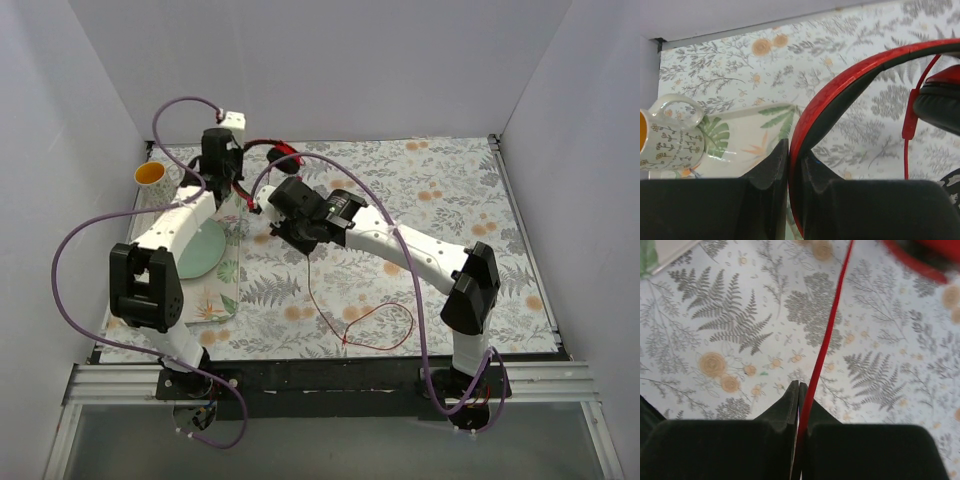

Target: Wrap the headphones

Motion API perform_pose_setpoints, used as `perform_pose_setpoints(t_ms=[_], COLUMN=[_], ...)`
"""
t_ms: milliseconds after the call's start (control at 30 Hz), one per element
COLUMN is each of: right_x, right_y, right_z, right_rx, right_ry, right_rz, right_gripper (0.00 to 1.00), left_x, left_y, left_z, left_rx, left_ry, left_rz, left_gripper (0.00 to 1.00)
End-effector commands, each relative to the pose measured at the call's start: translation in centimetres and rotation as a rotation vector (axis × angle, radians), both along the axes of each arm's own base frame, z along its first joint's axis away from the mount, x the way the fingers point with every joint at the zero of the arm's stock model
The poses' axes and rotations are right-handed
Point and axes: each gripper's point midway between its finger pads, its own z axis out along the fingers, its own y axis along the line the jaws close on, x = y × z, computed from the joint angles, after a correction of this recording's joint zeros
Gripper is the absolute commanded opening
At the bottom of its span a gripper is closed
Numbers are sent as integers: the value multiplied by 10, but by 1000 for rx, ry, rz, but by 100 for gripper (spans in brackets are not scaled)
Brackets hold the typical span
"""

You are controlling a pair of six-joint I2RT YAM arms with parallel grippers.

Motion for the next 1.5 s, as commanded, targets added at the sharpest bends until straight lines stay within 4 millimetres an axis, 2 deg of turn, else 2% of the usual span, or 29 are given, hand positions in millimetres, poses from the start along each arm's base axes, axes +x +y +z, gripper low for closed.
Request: perform_pose_setpoints(t_ms=[0,67,200,233,300,333,400,433,467,533,600,633,700,833,1100,1167,1200,1267,1333,1400,1433,1467], right_x=[15,24,50,63,77,88,98,105,108,116,121,126,134,149,165,167,173,168,166,167,168,169], right_y=[-36,-39,-59,-72,-84,-98,-107,-117,-116,-127,-125,-132,-133,-144,-133,-129,-133,-123,-124,-127,-133,-136], right_z=[40,61,74,77,84,90,99,106,112,119,127,129,131,121,124,128,129,132,121,124,110,115], right_rx=[-130,-112,-132,-138,-135,-129,-96,-77,-40,-9,48,54,71,101,190,236,260,348,375,367,336,331], right_ry=[-138,-200,-256,-260,-276,-284,-295,-303,-307,-321,-332,-338,-359,-346,-419,-415,-402,-361,-335,-385,-380,-415], right_rz=[-33,-41,-94,-130,-159,-196,-212,-236,-230,-232,-216,-230,-226,-217,-114,-88,-94,-25,5,24,10,0], right_gripper=[1,1,1,1,1,1,1,1,1,1,1,1,1,1,1,1,1,1,1,2,3,4], left_x=[-19,-27,-48,-56,-65,-74,-82,-91,-95,-106,-111,-116,-122,-137,-160,-163,-166,-169,-175,-176,-174,-172], left_y=[-22,-41,-69,-81,-94,-100,-106,-113,-117,-126,-131,-134,-140,-152,-168,-172,-174,-178,-181,-183,-182,-180], left_z=[77,76,72,61,52,40,34,26,25,17,18,15,20,22,17,23,24,33,37,44,47,51], left_rx=[275,314,387,424,431,437,427,422,408,392,383,378,346,288,253,225,209,178,151,129,129,134], left_ry=[-301,-321,-324,-295,-265,-213,-178,-143,-131,-84,-73,-56,-50,-11,42,40,50,44,52,47,40,28], left_rz=[-80,-132,-267,-329,-409,-456,-510,-560,-579,-638,-662,-678,-706,-775,-855,-865,-879,-891,-908,-905,-894,-882], left_gripper=[0,0,0,0,0,0,0,0,0,0,0,0,0,0,0,0,0,0,0,0,0,0])
